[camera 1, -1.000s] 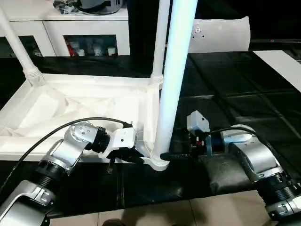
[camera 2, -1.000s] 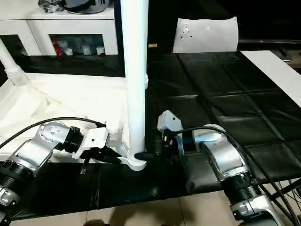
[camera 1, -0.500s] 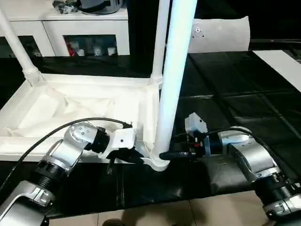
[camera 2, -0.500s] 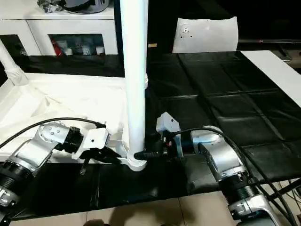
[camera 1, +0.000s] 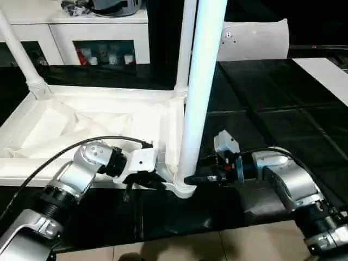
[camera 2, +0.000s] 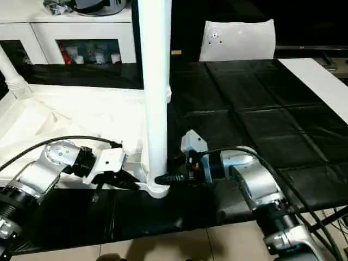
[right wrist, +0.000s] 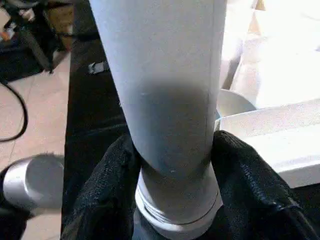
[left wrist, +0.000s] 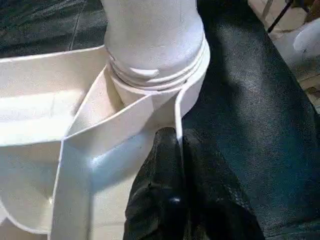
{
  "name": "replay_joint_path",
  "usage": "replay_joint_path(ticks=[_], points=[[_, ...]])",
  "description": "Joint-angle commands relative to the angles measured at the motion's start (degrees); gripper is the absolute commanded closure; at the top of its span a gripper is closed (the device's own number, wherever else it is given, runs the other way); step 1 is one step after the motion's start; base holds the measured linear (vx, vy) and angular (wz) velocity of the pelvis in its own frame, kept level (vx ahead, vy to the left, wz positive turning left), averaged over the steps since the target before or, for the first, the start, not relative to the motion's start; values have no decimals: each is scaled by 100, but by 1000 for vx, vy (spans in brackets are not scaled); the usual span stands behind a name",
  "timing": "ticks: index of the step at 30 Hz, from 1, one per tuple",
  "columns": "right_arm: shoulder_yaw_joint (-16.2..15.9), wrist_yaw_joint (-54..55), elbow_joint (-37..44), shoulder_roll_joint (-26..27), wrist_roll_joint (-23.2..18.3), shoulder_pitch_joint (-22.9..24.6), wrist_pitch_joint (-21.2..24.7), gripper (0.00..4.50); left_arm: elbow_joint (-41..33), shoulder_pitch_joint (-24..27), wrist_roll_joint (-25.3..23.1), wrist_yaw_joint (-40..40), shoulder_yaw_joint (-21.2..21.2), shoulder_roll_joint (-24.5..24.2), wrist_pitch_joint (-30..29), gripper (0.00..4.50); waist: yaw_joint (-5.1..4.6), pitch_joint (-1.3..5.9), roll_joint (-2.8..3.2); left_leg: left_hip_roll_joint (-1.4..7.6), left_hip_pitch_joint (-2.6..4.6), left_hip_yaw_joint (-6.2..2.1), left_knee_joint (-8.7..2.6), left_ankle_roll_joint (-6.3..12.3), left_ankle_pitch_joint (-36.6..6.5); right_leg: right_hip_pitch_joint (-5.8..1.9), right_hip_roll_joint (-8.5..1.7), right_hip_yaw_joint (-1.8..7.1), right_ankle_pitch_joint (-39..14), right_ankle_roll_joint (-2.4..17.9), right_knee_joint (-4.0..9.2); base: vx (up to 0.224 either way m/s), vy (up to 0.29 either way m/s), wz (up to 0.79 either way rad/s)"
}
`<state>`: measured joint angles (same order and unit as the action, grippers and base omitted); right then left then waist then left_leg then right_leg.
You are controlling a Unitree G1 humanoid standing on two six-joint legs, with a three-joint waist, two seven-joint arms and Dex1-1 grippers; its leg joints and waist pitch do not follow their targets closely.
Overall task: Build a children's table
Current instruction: Rotate leg to tighten
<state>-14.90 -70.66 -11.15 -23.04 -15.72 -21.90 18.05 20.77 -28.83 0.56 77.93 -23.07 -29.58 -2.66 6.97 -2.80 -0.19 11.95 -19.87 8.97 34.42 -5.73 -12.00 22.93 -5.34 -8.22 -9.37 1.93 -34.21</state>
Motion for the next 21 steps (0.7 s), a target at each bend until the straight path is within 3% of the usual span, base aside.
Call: replay_joint_path(ticks=[1, 2, 3, 4, 5, 6, 7, 8, 10, 12, 16, 17, 18, 20, 21], points=[[-43, 216, 354, 222, -251, 151, 161, 260, -153, 6, 5, -346, -30, 253, -371, 450, -43, 394, 32, 182, -13, 18, -422, 196, -734, -364, -375, 404, -1387, 913, 357, 0, 0, 0], [100, 1157, 412, 672, -91, 341, 229, 260, -106, -84, 52, -926, 140, 641, -849, 450, -31, 385, 46, 173, 3, 19, -421, 172, -819, -352, -380, 397, -1557, 870, 390, 0, 0, 0], [114, 1250, 413, 717, -74, 357, 235, 260, -101, -92, 59, -980, 156, 679, -891, 450, -41, 357, 45, 172, 18, 29, -436, 105, -902, -321, -372, 395, -1763, 813, 429, 0, 0, 0], [135, 1393, 416, 787, -46, 381, 245, 261, -93, -106, 69, -1061, 181, 737, -956, 450, -59, 347, 38, 157, 6, 15, -439, 56, -1011, -339, -383, 378, -1989, 744, 445, 0, 0, 0], [206, 1790, 400, 1024, -24, 407, 385, 261, -72, -150, 75, -1320, 250, 907, -1149, 450, -90, 345, 19, 107, -4, -1, -447, -15, -1179, -380, -380, 333, -2550, 499, 504, 0, 0, 0], [282, 2169, 360, 1277, -18, 414, 501, 261, -29, -203, 53, -1600, 311, 1075, -1307, 450, -118, 321, 18, 79, 44, 7, -432, -11, -1281, -321, -373, 321, -2931, 319, 592, 0, 0, 0], [282, 2169, 360, 1277, -18, 414, 501, 261, -29, -203, 53, -1600, 311, 1075, -1307, 450, -150, 308, 20, 78, 43, 3, -435, -21, -1339, -314, -371, 315, -3075, 256, 619, 0, 0, 0], [360, 2645, 273, 1576, 45, 400, 599, 261, 45, -270, 12, -1915, 374, 1263, -1464, 450, -200, 314, 10, 61, 1, -15, -437, -33, -1339, -347, -368, 287, -3197, 131, 637, 0, 0, 0], [456, 3261, 130, 1970, 152, 358, 663, 261, 195, -383, -41, -2412, 508, 1520, -1653, 450, -256, 318, 14, 53, -2, -36, -435, -51, -1373, -349, -367, 260, -3245, 41, 658, 0, 0, 0], [620, 3987, -107, 2413, 253, 242, 728, 261, 382, -527, -97, -2953, 669, 1777, -1801, 450, -396, 342, 18, 26, 4, -56, -418, -20, -1474, -346, -363, 206, -3232, 0, 705, 0, 0, 0], [852, 4839, -504, 2781, 441, -3, 711, 261, 506, -678, -149, -3471, 838, 2025, -1914, 450, -475, 353, 91, 72, -2, -74, -455, 86, -1352, -360, -357, 242, -2585, 266, 648, 0, 0, 0], [953, 5066, -584, 2924, 458, -74, 601, 261, 509, -721, -212, -3585, 863, 2086, -1902, 450, -496, 352, 65, 63, 8, -60, -451, 95, -1325, -338, -350, 257, -2495, 345, 637, 0, 0, 0], [953, 5066, -584, 2924, 458, -74, 601, 261, 509, -721, -212, -3585, 863, 2086, -1902, 450, -487, 373, 76, 67, 11, -56, -450, 102, -1217, -349, -357, 278, -2339, 417, 608, 0, 0, 0], [1139, 5404, -502, 3145, 525, -89, 420, 205, 444, -721, -333, -3586, 801, 2100, -1924, 450, -463, 393, 79, 101, 0, -46, -451, 134, -916, -346, -362, 327, -1819, 577, 537, 0, 0, 0], [1180, 5396, -430, 3172, 512, -60, 356, 205, 421, -697, -350, -3519, 764, 2065, -1873, 450, -456, 418, 97, 115, -14, -55, -446, 147, -720, -375, -356, 336, -1414, 704, 470, 0, 0, 0]])
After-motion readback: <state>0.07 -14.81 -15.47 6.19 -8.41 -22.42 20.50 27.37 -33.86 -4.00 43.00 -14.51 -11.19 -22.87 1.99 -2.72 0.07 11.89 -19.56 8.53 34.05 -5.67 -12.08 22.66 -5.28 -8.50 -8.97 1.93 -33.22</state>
